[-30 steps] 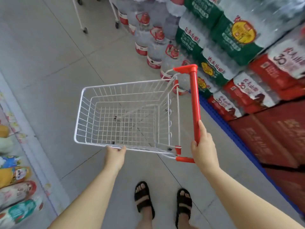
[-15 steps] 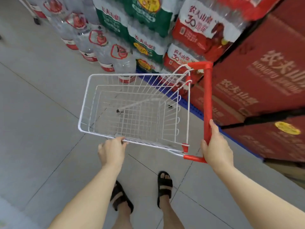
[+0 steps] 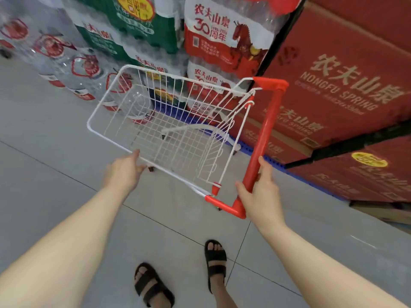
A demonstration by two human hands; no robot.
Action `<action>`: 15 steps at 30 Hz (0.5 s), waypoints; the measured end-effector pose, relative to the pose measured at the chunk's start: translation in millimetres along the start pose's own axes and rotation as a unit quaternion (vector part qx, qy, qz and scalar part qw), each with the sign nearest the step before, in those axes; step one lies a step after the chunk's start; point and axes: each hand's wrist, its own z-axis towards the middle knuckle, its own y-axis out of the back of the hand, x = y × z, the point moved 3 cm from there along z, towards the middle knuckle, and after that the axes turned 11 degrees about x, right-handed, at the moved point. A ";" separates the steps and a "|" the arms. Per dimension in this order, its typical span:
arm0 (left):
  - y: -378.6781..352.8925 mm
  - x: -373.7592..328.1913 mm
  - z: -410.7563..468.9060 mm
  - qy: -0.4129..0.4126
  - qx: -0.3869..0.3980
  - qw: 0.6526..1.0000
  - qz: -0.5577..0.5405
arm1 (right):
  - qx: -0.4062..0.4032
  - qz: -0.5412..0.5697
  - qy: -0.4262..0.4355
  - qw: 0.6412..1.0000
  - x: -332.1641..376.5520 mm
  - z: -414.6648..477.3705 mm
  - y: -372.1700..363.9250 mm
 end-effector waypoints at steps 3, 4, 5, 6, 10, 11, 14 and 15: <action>12.6 -8.9 11.6 -0.006 0.023 1.000 -0.008 | -0.002 0.019 0.013 1.000 13.2 8.7 -9.6; 16.4 -12.1 15.0 -0.012 0.022 1.000 -0.019 | -0.008 0.022 0.016 1.000 17.2 11.2 -13.4; 20.2 -18.2 16.3 -0.019 0.021 0.999 -0.031 | -0.015 0.026 0.016 0.999 20.2 12.4 -12.9; 23.3 -21.6 19.0 -0.026 0.021 0.999 -0.039 | -0.021 0.029 0.017 0.999 23.4 13.6 -14.7; 30.8 -20.6 32.3 -0.047 0.018 0.998 -0.034 | -0.040 0.027 0.011 0.999 33.2 21.4 -28.2; 31.0 -19.7 32.8 -0.053 0.019 0.998 -0.031 | -0.044 0.022 0.008 0.999 35.8 22.9 -30.4; 32.1 -19.8 22.0 -0.079 0.030 0.996 -0.012 | -0.050 -0.002 -0.004 0.999 44.7 24.9 -31.5; 33.3 -20.0 14.4 -0.084 0.037 0.996 -0.002 | -0.043 -0.020 -0.011 0.999 47.3 23.9 -31.4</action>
